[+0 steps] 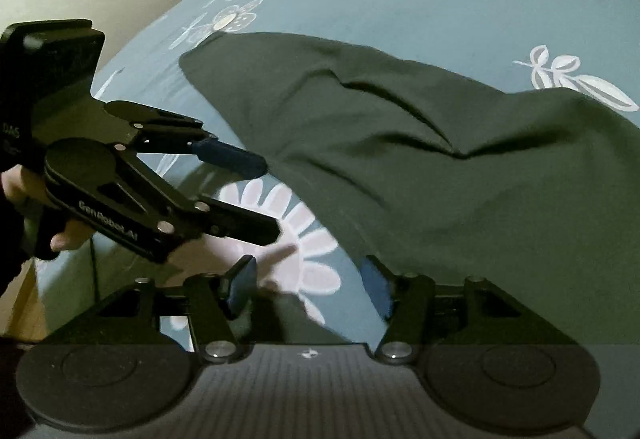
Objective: Fold clothes
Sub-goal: 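Fold the gripped edge over the pants with the right gripper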
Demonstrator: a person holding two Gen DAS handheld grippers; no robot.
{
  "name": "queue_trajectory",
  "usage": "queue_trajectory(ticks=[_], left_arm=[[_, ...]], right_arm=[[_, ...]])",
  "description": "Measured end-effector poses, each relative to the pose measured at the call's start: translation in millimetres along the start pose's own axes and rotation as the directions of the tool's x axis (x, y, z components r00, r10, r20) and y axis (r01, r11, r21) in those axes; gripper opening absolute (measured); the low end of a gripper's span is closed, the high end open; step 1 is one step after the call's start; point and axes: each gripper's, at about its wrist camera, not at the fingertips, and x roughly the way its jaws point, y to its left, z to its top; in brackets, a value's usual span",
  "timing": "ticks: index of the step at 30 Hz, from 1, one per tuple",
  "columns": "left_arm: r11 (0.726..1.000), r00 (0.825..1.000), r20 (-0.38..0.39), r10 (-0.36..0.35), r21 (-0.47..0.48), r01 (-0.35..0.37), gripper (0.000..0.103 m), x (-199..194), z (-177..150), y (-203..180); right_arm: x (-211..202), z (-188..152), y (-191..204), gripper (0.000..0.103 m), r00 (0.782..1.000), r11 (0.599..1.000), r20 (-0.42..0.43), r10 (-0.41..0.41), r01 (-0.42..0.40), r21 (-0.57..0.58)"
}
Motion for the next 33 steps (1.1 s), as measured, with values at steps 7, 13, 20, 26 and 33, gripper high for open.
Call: queue_trajectory(ticks=[7, 13, 20, 26, 33], left_arm=[[0.999, 0.998, 0.056, -0.005, -0.032, 0.007, 0.074, 12, 14, -1], [0.999, 0.999, 0.031, -0.016, -0.033, 0.017, 0.075, 8, 24, 9], [0.977, 0.979, 0.091, 0.181, -0.131, -0.169, 0.074, 8, 40, 52], [0.962, 0.971, 0.126, 0.202, -0.214, -0.173, 0.076, 4, 20, 60], [0.957, 0.963, 0.123, 0.239, -0.2, -0.212, 0.076, 2, 11, 48]], right_arm=[[-7, 2, -26, 0.065, 0.995, 0.988, 0.068, -0.071, 0.061, 0.145], [-20, 3, -22, 0.065, 0.999, 0.997, 0.019, -0.033, 0.032, 0.072], [-34, 77, -46, 0.056, 0.968, 0.985, 0.193, -0.16, 0.169, -0.031], [14, 126, -46, 0.05, 0.968, 0.959, 0.177, -0.177, 0.21, -0.191], [93, 150, -39, 0.046, 0.986, 0.94, 0.083, -0.144, 0.162, -0.299]])
